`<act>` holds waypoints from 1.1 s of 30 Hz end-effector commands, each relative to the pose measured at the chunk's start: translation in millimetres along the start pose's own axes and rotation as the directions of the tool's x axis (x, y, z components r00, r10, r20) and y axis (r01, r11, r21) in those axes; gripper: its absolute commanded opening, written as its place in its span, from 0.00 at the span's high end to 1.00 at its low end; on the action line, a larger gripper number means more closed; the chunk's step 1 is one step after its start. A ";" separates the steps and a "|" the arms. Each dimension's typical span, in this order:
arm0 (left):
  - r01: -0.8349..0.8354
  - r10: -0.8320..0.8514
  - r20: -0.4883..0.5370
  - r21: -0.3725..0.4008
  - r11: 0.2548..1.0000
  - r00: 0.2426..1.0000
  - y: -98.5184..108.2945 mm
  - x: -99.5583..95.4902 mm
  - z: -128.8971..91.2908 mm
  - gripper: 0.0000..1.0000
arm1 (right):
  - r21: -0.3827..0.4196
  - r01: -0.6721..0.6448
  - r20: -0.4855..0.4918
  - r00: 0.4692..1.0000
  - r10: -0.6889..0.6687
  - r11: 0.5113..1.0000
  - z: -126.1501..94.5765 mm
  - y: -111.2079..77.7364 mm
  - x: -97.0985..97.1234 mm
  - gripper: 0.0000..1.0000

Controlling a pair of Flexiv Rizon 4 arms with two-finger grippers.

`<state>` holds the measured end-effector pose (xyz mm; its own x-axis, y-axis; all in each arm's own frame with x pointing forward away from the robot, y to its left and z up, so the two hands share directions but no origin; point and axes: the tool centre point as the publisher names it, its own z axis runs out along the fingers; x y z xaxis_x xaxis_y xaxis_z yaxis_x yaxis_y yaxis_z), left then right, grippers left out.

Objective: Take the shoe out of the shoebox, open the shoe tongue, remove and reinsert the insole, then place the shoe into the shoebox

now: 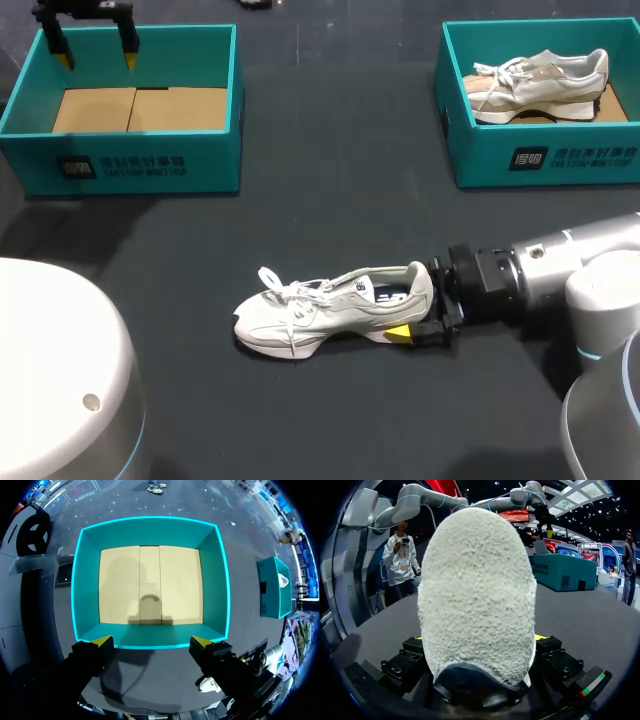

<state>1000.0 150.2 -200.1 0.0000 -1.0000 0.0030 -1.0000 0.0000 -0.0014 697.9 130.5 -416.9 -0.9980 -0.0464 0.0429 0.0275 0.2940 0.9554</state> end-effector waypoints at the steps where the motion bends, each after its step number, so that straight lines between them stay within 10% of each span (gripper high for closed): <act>1: 0.000 0.000 0.001 -0.001 1.000 1.000 -0.1 0.1 0.0 0.00 | 0.009 0.000 0.020 1.000 0.000 1.000 3.7 0.8 3.3 1.00; 26: 0.000 0.000 0.001 -0.001 1.000 1.000 -0.1 0.1 0.0 0.00 | 0.017 -0.018 0.065 0.998 0.017 1.000 1.7 1.1 5.1 1.00; 33: 0.068 -0.068 0.025 0.009 0.998 0.997 47.0 36.2 -7.0 0.00 | 0.017 -0.018 0.065 0.998 0.017 1.000 1.7 1.1 5.1 1.00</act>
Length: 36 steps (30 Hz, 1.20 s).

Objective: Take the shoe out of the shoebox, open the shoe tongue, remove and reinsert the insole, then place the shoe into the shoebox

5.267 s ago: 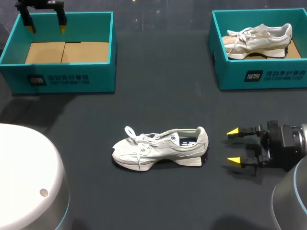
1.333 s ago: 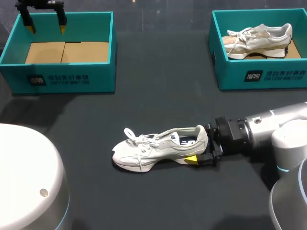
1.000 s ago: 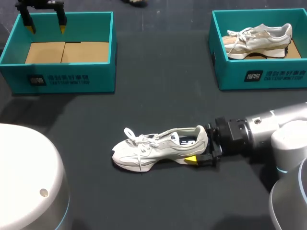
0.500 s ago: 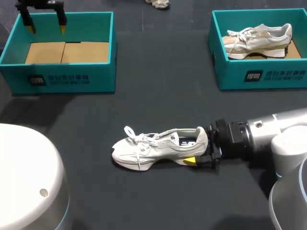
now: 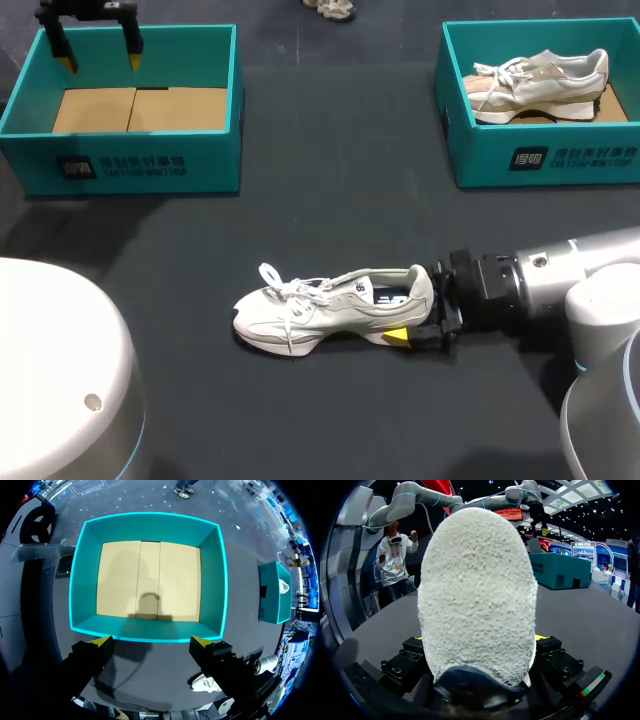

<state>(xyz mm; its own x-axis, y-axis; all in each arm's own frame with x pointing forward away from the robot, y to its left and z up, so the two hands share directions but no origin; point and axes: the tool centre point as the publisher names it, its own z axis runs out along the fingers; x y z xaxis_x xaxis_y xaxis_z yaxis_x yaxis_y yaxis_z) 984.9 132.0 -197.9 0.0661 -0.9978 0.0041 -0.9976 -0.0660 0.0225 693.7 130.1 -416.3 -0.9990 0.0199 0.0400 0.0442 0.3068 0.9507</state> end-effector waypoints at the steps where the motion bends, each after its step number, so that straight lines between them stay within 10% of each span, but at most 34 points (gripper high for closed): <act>1: -0.008 0.007 0.028 0.035 0.999 1.000 42.8 21.9 -4.1 0.00 | 0.005 0.000 0.001 1.000 0.000 1.000 1.8 0.7 1.0 1.00; 13: -0.135 0.137 0.031 -0.070 0.988 0.990 124.4 84.4 -21.7 0.00 | 0.005 0.000 0.001 1.000 0.000 1.000 1.8 0.7 1.0 1.00; 28: -0.135 0.137 0.031 -0.070 0.988 0.990 124.4 84.4 -21.7 0.00 | 0.005 0.000 0.001 1.000 0.000 1.000 1.8 0.7 1.0 1.00; 36: -0.099 0.102 0.031 -0.085 0.991 0.994 199.3 142.9 -1.3 0.00 | 0.005 0.000 0.001 1.000 0.000 1.000 1.8 0.7 1.0 1.00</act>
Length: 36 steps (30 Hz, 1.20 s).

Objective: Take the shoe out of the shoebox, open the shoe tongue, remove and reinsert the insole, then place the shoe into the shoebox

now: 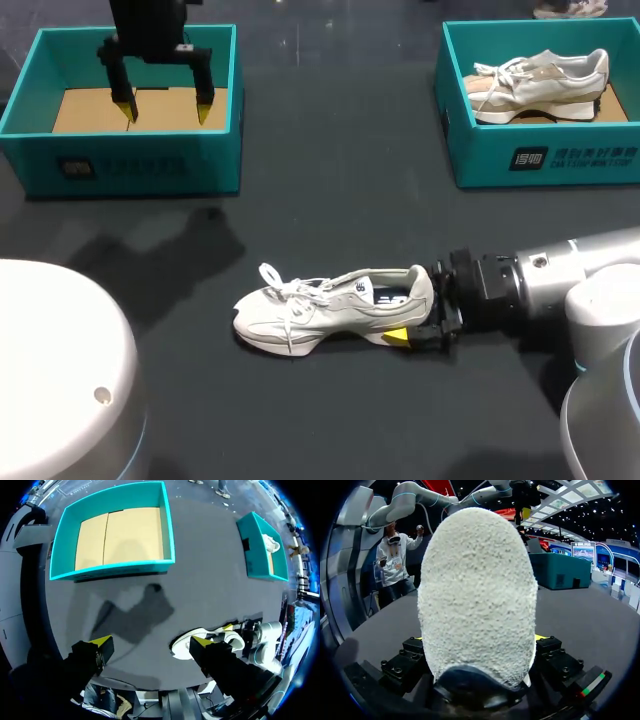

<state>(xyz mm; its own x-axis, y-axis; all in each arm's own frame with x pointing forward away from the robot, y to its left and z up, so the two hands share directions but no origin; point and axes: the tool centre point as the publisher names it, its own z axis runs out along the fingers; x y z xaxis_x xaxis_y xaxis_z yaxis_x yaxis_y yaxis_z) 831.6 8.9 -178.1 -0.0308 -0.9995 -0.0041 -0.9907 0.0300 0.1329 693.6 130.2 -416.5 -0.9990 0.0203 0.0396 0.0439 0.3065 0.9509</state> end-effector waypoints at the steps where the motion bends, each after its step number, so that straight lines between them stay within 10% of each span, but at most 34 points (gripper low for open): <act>1: -0.008 0.008 0.024 0.027 1.000 1.000 40.2 42.5 20.9 0.00 | 0.005 0.000 0.000 1.000 0.000 1.000 1.7 0.8 1.0 1.00; 22: -0.130 0.133 0.055 -0.047 0.990 0.990 112.1 173.8 64.3 0.00 | 0.005 0.000 0.000 1.000 0.000 1.000 1.7 0.8 1.0 1.00; 36: -0.132 0.133 0.068 -0.022 0.991 0.989 113.8 180.1 60.5 0.00 | 0.005 0.000 0.000 1.000 0.000 1.000 1.7 0.8 1.0 1.00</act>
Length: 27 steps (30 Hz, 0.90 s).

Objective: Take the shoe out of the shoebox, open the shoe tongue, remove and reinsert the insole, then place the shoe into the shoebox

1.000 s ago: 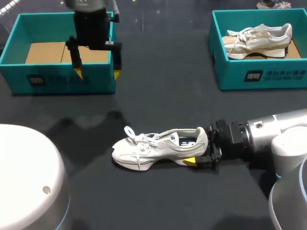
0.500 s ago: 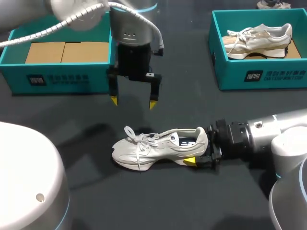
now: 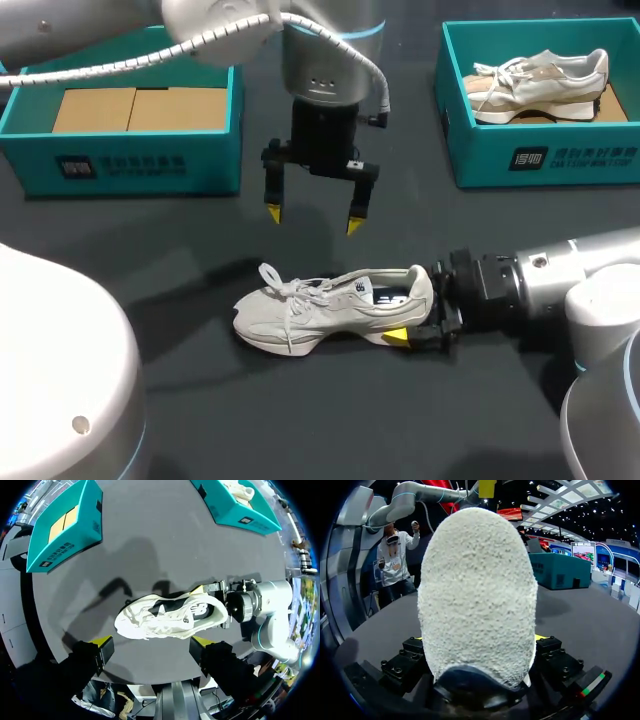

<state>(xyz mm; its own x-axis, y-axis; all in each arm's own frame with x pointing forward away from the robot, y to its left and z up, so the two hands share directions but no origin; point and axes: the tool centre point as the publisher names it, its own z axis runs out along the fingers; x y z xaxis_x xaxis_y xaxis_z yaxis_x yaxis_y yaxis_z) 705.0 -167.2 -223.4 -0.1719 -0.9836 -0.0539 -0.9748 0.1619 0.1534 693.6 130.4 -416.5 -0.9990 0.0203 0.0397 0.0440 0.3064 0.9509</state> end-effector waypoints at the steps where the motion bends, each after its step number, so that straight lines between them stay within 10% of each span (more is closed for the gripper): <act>1: 0.000 0.000 0.000 0.000 1.000 1.000 -0.3 -0.1 0.3 0.00 | 0.005 0.000 0.000 1.000 0.000 1.000 1.5 0.8 0.9 1.00; 27: 0.069 -0.059 0.154 -0.056 0.996 0.986 11.7 67.6 78.4 0.00 | 0.005 0.000 0.000 1.000 0.000 1.000 1.5 0.8 0.9 1.00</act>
<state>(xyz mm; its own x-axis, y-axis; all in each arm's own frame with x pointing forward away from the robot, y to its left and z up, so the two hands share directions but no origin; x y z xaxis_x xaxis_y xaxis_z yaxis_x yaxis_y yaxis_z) 674.4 -212.9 -294.0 -0.1289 -0.9770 -0.1698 -0.9738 0.0924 0.2077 693.5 130.5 -416.5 -0.9990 0.0203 0.0396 0.0440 0.3064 0.9509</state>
